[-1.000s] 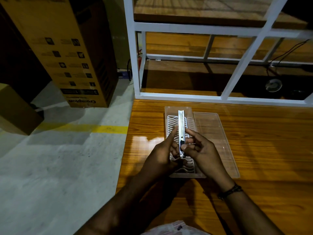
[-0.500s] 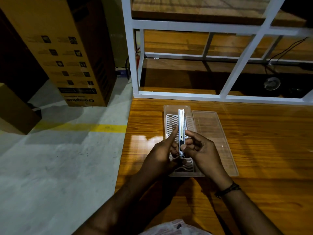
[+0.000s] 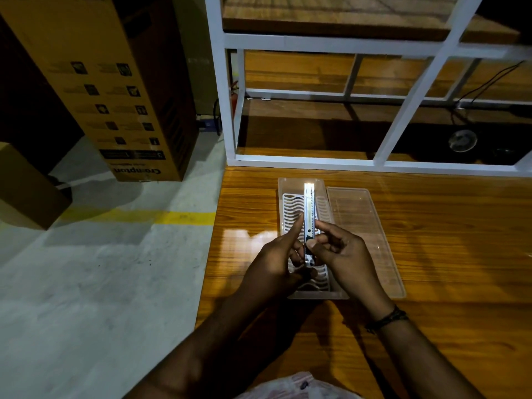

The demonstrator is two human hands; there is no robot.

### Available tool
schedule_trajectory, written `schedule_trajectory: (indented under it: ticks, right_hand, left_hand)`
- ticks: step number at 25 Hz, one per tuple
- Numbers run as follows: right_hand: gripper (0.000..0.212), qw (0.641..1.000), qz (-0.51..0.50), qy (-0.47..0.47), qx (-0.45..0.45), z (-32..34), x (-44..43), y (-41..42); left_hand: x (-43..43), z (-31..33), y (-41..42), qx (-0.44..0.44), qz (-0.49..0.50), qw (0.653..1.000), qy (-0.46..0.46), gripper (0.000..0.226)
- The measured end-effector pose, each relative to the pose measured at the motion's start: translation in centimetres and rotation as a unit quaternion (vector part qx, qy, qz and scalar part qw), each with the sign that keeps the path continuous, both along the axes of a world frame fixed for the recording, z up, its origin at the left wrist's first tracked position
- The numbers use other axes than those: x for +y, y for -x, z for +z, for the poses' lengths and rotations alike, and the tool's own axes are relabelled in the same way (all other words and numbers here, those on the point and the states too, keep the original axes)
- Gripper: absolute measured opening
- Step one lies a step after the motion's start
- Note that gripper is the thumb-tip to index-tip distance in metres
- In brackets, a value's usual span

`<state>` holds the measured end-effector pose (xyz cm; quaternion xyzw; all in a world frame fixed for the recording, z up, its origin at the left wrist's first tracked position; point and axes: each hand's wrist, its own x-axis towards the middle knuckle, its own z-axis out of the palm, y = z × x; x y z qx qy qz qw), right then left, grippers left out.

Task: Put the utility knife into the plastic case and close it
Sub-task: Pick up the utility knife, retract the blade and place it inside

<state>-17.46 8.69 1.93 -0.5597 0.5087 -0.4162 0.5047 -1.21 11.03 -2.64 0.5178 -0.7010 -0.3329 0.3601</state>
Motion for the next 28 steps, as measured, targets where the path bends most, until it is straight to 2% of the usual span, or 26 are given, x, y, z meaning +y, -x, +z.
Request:
schedule_trajectory:
  ticks: [8,15,22,26,28]
  right_hand:
    - [0.053,1.0,0.02,-0.002,-0.02,0.6,0.3,0.0]
    - [0.042,1.0,0.004,-0.001,0.006,0.8,0.4,-0.1]
    - [0.049,1.0,0.017,0.005,0.013,1.4,0.7,-0.2]
    - [0.043,0.998,0.0,0.006,0.06,1.0,0.5,-0.3]
    - [0.036,0.995,-0.02,0.008,0.097,1.0,0.2,-0.5]
  left_hand:
    - [-0.1,-0.3,0.1,-0.013,0.008,1.0,0.0,0.111]
    - [0.0,-0.2,0.1,0.007,0.004,1.0,-0.004,0.108]
    - [0.1,-0.3,0.1,-0.021,0.003,1.0,0.007,0.109]
    - [-0.1,-0.3,0.0,-0.019,0.004,1.0,-0.005,0.105]
    - [0.2,0.2,0.0,-0.018,0.013,1.0,0.01,0.092]
